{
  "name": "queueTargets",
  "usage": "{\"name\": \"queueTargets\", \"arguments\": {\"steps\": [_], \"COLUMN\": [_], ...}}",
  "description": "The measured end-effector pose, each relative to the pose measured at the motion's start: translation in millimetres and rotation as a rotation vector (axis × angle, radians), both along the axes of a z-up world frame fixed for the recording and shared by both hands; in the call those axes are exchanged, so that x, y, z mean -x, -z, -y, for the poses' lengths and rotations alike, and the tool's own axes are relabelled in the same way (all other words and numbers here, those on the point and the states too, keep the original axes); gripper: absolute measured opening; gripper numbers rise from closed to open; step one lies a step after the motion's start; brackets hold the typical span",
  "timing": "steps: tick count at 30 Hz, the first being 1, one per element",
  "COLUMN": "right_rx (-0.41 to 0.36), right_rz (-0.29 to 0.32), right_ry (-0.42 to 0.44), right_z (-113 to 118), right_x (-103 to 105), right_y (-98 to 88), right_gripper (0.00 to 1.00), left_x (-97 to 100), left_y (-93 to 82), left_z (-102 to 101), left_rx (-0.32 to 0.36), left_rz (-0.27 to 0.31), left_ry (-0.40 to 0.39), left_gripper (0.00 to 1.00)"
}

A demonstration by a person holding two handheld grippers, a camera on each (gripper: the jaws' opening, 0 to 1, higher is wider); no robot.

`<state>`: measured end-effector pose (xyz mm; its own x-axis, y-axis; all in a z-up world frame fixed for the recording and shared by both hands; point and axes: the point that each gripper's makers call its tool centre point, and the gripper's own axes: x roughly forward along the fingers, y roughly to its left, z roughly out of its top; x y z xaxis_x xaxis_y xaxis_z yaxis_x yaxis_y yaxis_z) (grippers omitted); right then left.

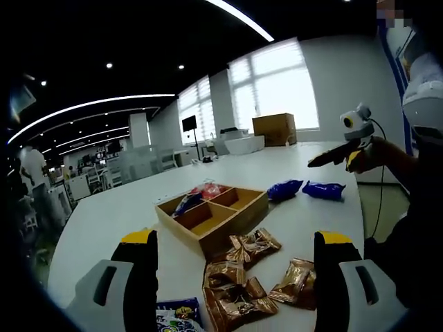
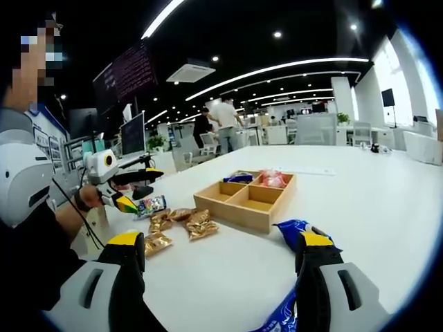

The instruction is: Pick up the scattered marshmallows, QQ candies, Oreo cookies, and mixed nuts on the table and sort them into separate containers

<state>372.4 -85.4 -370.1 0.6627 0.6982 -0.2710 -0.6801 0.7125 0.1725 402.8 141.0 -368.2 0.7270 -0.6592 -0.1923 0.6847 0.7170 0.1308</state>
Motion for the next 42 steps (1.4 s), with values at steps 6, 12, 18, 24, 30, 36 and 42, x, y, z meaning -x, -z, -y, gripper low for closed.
{"name": "queueTargets", "arguments": {"steps": [6,12,18,24,30,36,42], "right_rx": [0.001,0.001,0.004,0.003,0.002,-0.001,-0.004], "right_rz": [0.001,0.000,0.002,0.001,-0.003,-0.008,-0.011], "right_ry": [-0.002,-0.005,-0.007,-0.007,-0.008,-0.009,-0.006], "right_z": [0.0,-1.7,-2.1,-2.1,-2.7,-2.1,-1.2], "right_x": [-0.1,-0.4,-0.5,-0.8,-0.1,0.2,-0.8], "right_y": [-0.4,-0.2,-1.2,-0.8,1.2,3.5,4.7], "right_gripper": [0.85,0.85,0.85,0.85,0.85,0.85,0.85], "left_x": [-0.6,-0.6,-2.2,-3.0,-2.9,-4.9,-5.0], "left_y": [0.1,0.3,-1.0,-0.2,5.5,18.9,35.1], "left_z": [-4.5,-4.8,-7.0,-11.4,-20.2,-30.7,-30.0], "left_rx": [-0.011,-0.015,-0.018,-0.029,-0.050,-0.068,-0.114], "left_rz": [0.002,-0.002,0.005,0.006,-0.001,-0.033,-0.064], "left_ry": [-0.020,-0.023,-0.035,-0.049,-0.075,-0.108,-0.112], "left_gripper": [0.97,0.97,0.97,0.97,0.97,0.97,0.97]}}
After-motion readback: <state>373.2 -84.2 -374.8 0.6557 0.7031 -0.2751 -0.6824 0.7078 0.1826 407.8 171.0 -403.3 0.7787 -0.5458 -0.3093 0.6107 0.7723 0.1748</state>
